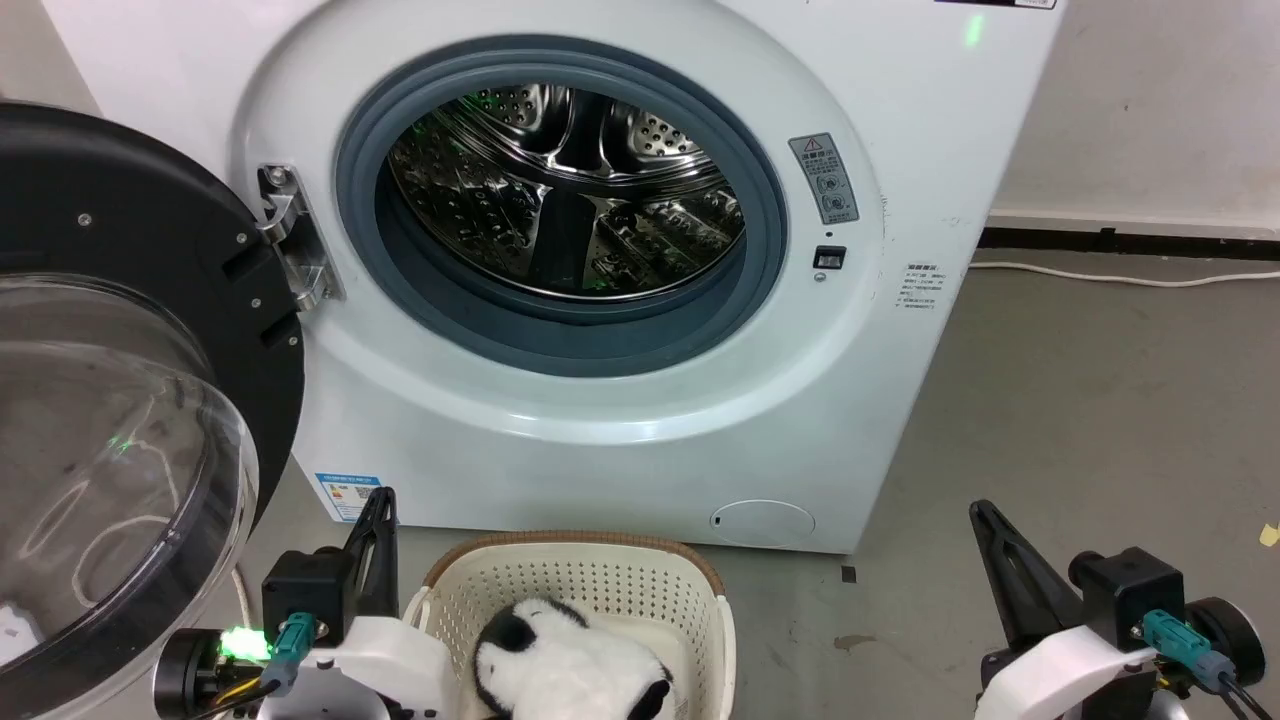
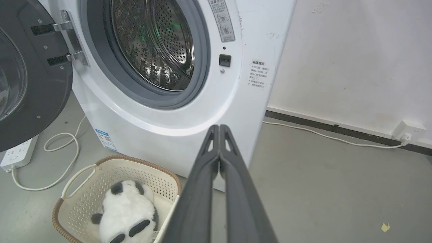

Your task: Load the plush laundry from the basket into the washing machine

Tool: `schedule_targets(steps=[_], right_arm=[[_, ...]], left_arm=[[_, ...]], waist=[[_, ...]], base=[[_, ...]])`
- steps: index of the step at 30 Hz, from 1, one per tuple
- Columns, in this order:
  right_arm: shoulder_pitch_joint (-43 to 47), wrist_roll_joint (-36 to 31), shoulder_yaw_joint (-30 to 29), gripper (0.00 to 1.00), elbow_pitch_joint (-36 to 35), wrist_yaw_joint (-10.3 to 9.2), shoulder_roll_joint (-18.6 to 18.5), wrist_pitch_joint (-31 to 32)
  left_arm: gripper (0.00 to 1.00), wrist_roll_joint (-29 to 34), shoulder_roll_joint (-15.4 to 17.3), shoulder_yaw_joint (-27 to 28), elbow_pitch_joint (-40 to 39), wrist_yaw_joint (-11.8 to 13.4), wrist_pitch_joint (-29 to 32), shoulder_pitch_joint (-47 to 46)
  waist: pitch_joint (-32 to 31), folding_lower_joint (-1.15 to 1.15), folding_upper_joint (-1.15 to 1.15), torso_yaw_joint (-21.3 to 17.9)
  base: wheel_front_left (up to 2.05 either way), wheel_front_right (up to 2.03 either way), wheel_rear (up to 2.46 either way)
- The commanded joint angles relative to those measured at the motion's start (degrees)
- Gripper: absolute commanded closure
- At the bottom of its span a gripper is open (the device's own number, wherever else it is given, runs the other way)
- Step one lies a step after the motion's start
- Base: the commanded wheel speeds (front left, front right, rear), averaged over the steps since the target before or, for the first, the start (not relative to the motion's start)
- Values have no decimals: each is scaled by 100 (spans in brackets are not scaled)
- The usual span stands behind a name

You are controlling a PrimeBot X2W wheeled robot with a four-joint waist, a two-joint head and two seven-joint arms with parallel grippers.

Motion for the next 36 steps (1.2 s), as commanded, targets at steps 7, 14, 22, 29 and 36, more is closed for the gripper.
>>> schedule_targets(steps=[7, 14, 22, 29, 36], right_arm=[[3, 33, 3, 0, 7, 0, 0, -22], [-9, 99, -55, 0, 8, 0, 0, -105], [-84, 188, -120, 0, 35, -1, 0, -201], [-172, 197, -162, 0, 27, -1, 0, -284], [-291, 288, -189, 0, 12, -1, 0, -368]], left_arm=[[0, -15, 0, -13, 1, 4, -22, 0], [0, -58, 0, -88, 27, 5, -106, -4], [0, -85, 0, -173, 192, -16, -202, -70], [0, -108, 15, -213, 493, -49, -285, -231], [0, -165, 56, -230, 942, -92, -369, -490]], waist=[[2, 0, 0, -1], [49, 0, 0, -22], [249, 0, 0, -105], [546, 0, 0, -214], [891, 0, 0, -348]], base=[[0, 0, 0], [0, 0, 0], [0, 0, 0], [0, 0, 0], [0, 0, 0]])
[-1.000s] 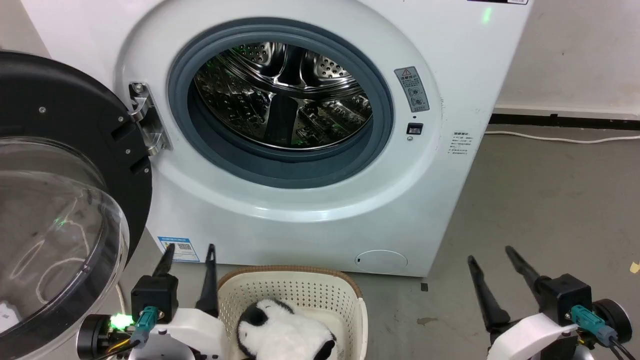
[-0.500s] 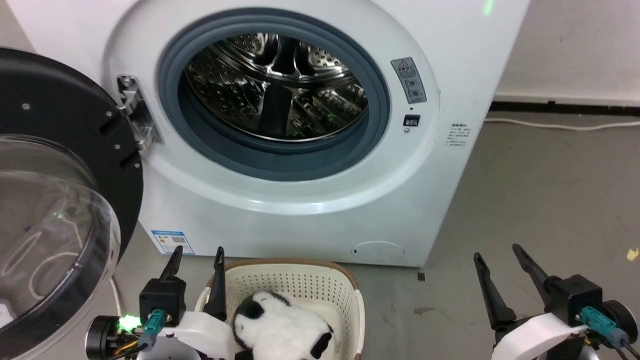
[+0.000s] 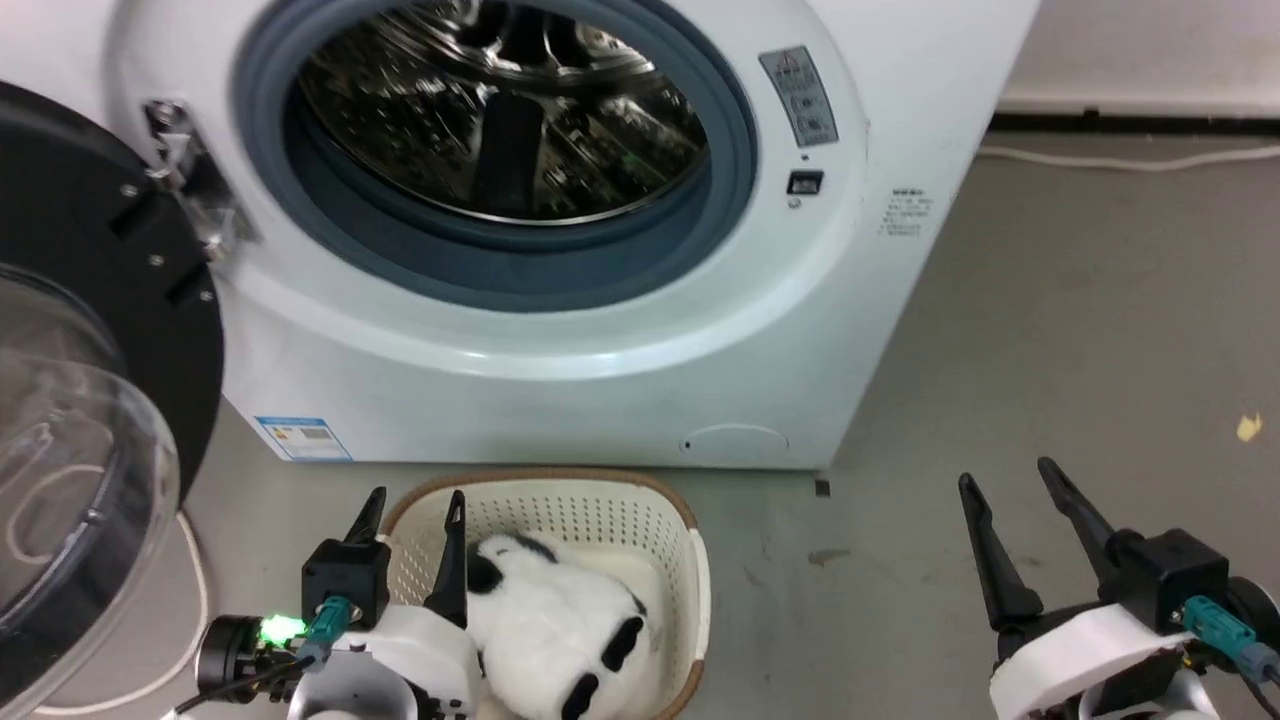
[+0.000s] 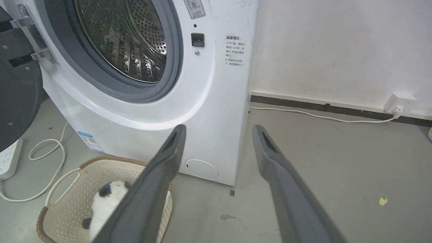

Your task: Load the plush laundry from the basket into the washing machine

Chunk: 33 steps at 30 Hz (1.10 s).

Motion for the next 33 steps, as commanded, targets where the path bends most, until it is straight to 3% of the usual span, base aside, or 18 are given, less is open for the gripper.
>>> schedule_targets(steps=[1, 33], right_arm=[[-112, 73, -15, 0, -10, -1, 0, -59], [-649, 656, 50, 0, -176, -3, -1, -428]], left_arm=[[0, -39, 43, -9, 144, -44, -64, -147], [0, -549, 509, -300, 2661, -331, 28, -1630]], waist=[[129, -1, 0, -77], [1742, -1, 0, -614]], base=[[0, 0, 0], [0, 0, 0]])
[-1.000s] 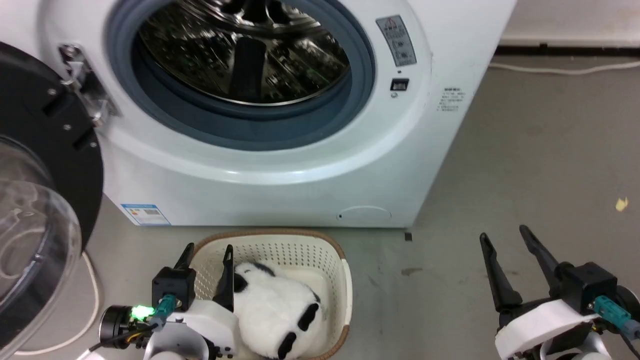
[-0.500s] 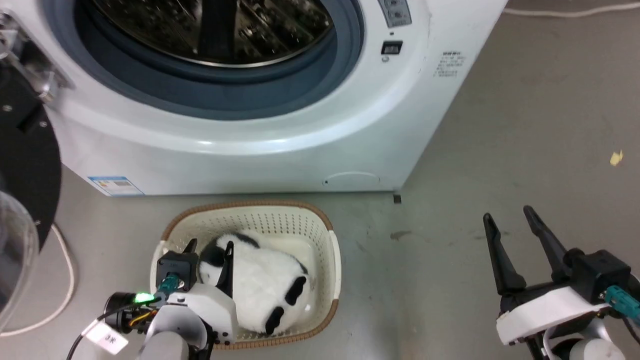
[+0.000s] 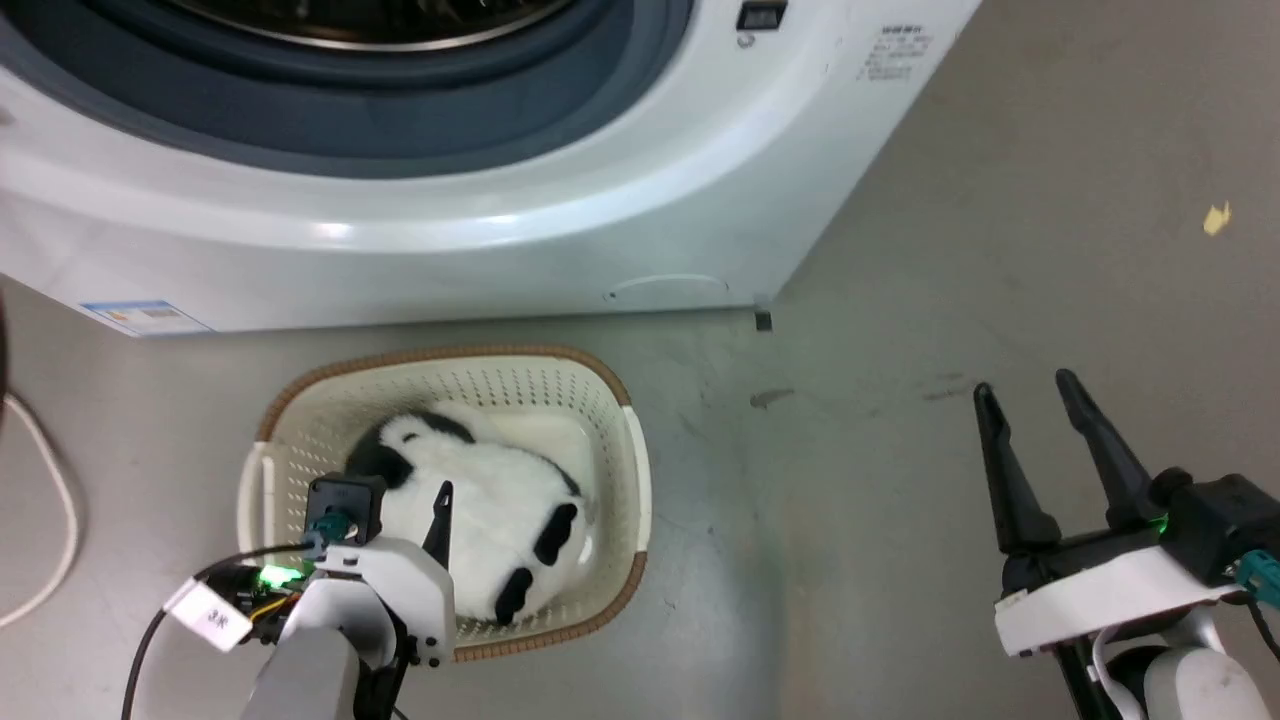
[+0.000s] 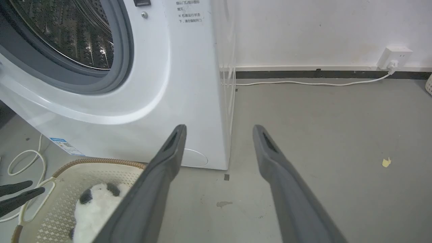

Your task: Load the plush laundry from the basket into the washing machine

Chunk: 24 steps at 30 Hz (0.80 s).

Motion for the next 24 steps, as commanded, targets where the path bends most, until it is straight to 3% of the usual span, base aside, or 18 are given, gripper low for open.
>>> schedule_targets(steps=[1, 24], right_arm=[[-124, 67, -2, 0, -32, -3, -1, -49], [-598, 538, 88, 0, -95, -4, -1, -323]], left_arm=[[0, -43, 27, -37, 127, -45, 15, -160], [0, -420, 488, -881, 1545, -189, 944, -1421]], waist=[[116, -1, 0, -68], [1436, -1, 0, -516]], base=[[0, 0, 0], [0, 0, 0]])
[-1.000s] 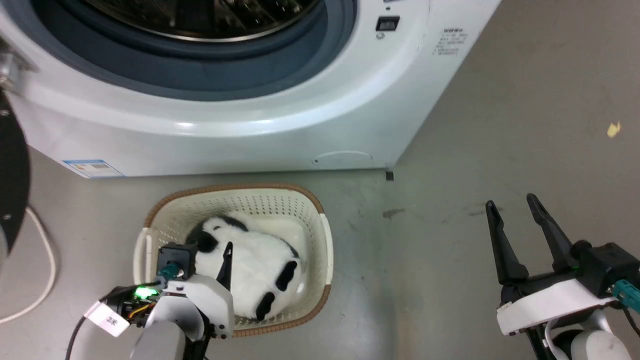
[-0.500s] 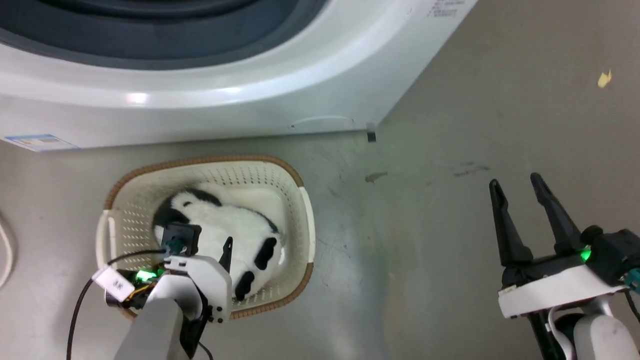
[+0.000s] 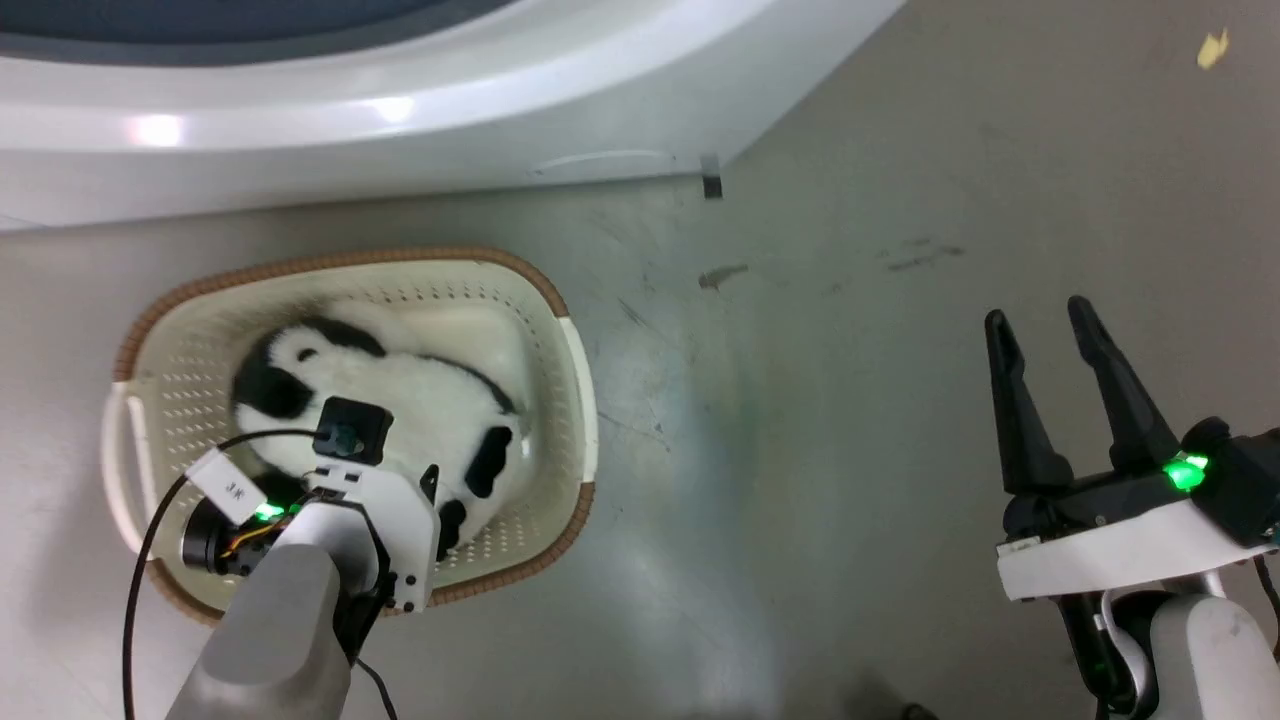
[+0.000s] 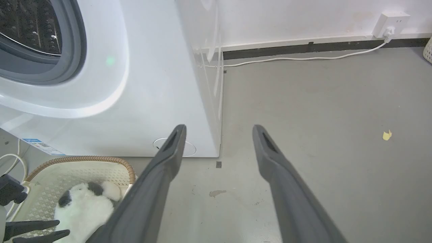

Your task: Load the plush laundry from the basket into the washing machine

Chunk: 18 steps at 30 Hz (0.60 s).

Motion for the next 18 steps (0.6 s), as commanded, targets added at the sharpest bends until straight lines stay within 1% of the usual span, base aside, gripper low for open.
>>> schedule_targets(steps=[1, 7, 13, 18], right_arm=[[-124, 71, 6, 0, -39, -4, -1, -70], [-209, 244, 91, 0, -87, -4, -1, -142], [-268, 536, 68, 0, -154, -4, -1, -213], [-291, 700, 57, 0, -255, -5, -1, -297]], left_arm=[[0, -65, 52, -67, 147, -36, 52, -176], [0, -151, 240, -288, 477, -59, 179, -578], [0, -135, 405, -499, 871, 166, 465, -910], [0, -216, 493, -711, 1260, 106, 448, -1266]], waist=[[139, -1, 0, -87], [489, -1, 0, -256], [793, -1, 0, -393], [1178, -1, 0, -526]], base=[[0, 0, 0], [0, 0, 0], [0, 0, 0], [0, 0, 0]])
